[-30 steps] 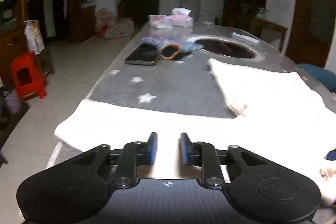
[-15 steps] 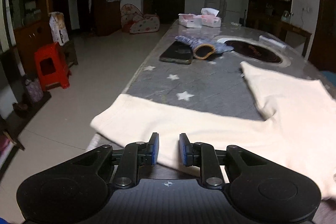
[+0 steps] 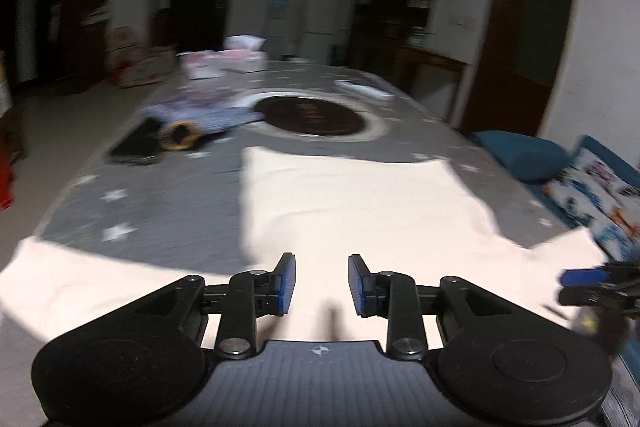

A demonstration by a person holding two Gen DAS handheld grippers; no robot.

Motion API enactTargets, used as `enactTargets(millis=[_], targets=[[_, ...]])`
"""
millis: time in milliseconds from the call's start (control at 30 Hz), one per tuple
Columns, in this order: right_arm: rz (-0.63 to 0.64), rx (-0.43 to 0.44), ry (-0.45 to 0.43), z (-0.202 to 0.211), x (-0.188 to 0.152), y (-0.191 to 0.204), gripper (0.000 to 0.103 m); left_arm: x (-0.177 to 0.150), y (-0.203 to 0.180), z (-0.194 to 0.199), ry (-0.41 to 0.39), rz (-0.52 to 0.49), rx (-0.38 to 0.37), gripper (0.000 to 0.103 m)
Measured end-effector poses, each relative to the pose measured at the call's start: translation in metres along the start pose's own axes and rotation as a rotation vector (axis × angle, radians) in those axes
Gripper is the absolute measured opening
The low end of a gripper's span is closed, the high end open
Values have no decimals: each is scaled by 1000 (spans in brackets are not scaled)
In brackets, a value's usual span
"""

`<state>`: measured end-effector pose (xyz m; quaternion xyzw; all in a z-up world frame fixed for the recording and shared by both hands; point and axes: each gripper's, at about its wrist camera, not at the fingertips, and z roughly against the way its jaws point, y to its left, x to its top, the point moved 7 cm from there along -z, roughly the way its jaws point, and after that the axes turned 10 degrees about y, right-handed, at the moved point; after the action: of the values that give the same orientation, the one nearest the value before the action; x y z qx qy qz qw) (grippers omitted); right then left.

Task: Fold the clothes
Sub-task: 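Grasp a sweatshirt sleeve cuff with the right gripper and lift it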

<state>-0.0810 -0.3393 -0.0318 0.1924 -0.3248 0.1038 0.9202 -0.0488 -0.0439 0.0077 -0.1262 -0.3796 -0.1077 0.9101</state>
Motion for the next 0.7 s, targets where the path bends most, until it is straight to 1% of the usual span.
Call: enactTargets(millis=[67,133,167,200,300,333,367,400,433,533,600,700], targets=[[-26,-34,-12,5,-3,-9,65,-1,-21,-7,9,-42,-40,34],[-39,-73,-25,11,-7,-18,62,-5,-40,-14,19,-84,-74,38],[-49,-91,-31,14,-9,-24,61,-6,-49,-17,24,-105,-91,39],[-60,-109,-37,17,-10,-29,57,-9,-58,-20,30,-128,-100,39],[-108,-180,-61,28,-13,-50,54,-16,-73,-25,46,-169,-118,43],[-132,-190,-72,32,-13,-57,53,-18,-75,-25,49,-176,-123,43],[-155,-200,-82,36,-14,-65,49,-19,-75,-25,49,-178,-124,44],[-179,-209,-93,39,-14,-72,43,-19,-76,-24,50,-180,-126,45],[-203,-219,-104,43,-15,-80,42,-20,-76,-24,52,-181,-125,46],[-270,-296,-132,54,-18,-102,42,-23,-75,-24,58,-186,-122,47],[-343,-281,-157,62,-20,-117,42,-23,-76,-25,61,-192,-126,47],[-399,-323,-159,64,-24,-138,43,-23,-78,-25,58,-196,-124,49]])
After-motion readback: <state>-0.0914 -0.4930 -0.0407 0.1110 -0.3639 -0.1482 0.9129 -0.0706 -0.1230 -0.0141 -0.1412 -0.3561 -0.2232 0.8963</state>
